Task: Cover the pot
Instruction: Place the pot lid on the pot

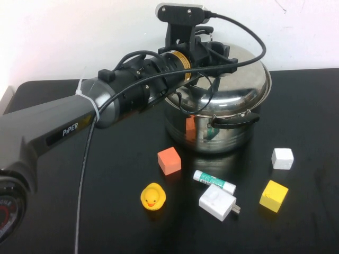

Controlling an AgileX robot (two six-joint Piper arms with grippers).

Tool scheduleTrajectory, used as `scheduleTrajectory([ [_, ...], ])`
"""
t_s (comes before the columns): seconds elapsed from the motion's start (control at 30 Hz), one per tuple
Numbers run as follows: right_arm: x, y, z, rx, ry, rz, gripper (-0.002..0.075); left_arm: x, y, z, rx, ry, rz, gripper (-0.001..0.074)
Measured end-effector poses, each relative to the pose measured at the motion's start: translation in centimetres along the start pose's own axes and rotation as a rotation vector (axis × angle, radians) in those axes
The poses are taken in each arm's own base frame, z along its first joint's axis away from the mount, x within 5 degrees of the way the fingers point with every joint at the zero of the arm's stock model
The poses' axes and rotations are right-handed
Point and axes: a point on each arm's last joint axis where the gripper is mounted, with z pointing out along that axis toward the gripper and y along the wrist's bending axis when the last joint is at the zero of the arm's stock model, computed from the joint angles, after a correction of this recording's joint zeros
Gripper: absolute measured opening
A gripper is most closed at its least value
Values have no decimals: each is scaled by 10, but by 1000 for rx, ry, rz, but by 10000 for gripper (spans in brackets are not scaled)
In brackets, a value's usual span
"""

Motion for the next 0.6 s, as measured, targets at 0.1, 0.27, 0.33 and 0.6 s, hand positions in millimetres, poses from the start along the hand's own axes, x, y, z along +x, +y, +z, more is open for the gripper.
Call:
scheduleTrajectory([
  [0.1, 0, 0, 0, 0, 0, 0, -2, 0, 0, 0, 3, 0, 20, 334],
  [0.27, 0, 0, 0, 0, 0, 0, -2, 0, -1, 0, 6, 1, 30, 334],
  [0.33, 0, 0, 0, 0, 0, 0, -2, 1, -1, 0, 9, 3, 44, 335],
  [0.6, 0, 0, 0, 0, 0, 0, -2, 8, -3, -1, 48, 5, 42, 335],
])
